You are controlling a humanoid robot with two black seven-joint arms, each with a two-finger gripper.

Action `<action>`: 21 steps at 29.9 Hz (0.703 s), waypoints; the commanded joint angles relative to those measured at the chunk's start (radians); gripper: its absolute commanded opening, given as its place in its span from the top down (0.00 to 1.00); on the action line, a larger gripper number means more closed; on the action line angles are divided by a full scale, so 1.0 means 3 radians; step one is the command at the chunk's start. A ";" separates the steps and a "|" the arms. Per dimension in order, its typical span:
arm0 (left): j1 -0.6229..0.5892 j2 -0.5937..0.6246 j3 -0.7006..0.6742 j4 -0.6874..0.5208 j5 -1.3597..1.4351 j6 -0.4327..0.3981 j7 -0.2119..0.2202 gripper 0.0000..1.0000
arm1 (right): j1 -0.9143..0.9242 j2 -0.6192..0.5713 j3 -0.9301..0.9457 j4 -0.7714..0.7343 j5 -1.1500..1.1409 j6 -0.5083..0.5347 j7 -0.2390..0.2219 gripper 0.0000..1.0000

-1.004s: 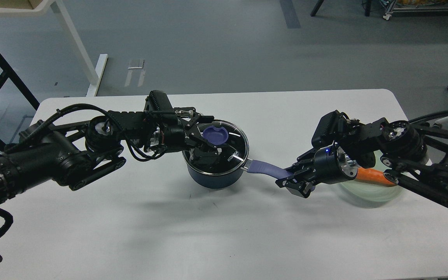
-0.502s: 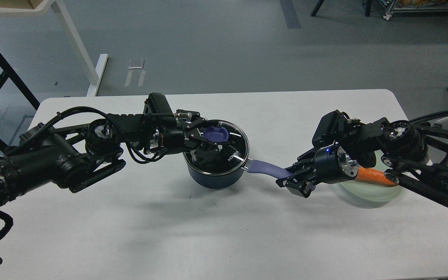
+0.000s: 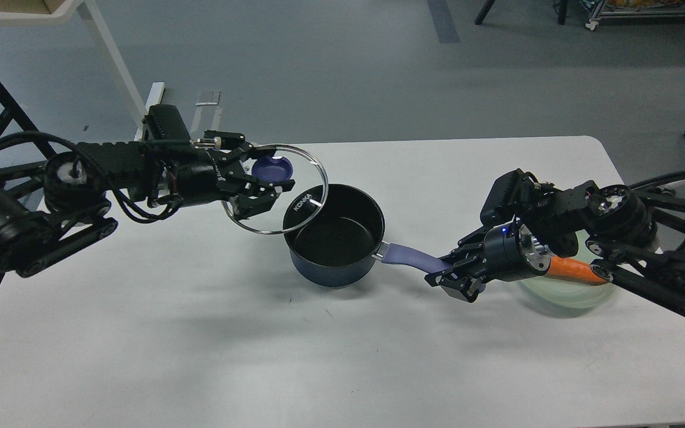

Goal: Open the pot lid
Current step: 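Lift the glass lid off the pan with the left gripper, then lower the glass lid onto the table beside the pan, nearer the robot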

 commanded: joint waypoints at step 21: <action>0.1392 0.0629 0.0009 0.0439 -0.0252 0.0990 0.0000 0.53 | 0.0000 -0.0004 0.0000 -0.0005 0.0000 0.0000 0.0002 0.66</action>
